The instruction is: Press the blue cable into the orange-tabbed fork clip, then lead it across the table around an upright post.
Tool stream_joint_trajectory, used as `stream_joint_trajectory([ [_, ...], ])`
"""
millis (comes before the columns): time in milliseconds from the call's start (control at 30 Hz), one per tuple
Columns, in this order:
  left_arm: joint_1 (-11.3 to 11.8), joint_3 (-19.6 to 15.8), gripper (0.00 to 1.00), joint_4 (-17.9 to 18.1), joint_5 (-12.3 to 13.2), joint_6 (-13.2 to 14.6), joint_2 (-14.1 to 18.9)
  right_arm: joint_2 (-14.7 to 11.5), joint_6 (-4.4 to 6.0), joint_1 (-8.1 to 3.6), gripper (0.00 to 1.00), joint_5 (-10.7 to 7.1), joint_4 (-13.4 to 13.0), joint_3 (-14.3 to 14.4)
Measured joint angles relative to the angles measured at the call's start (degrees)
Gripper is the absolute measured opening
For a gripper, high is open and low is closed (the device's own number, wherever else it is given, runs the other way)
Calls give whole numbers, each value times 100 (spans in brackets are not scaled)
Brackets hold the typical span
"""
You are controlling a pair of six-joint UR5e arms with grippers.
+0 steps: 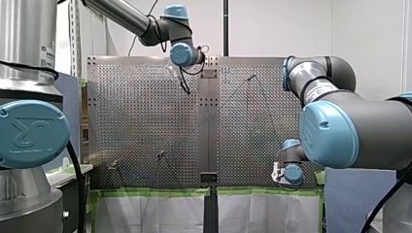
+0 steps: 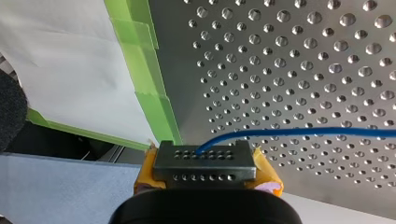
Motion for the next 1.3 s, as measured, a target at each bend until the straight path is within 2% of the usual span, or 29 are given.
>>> stream_joint_trajectory([
  [333,-13,-444,99,440,-7,12,-5,0,0,6,0,-1,4,-2],
  [667,-48,-960,99,897,-136,17,-9,0,0,17,0,-1,9,-8],
  [1300,-94,-1884,99,932,-150,26,-21,0,0,36,0,7,9,-9],
])
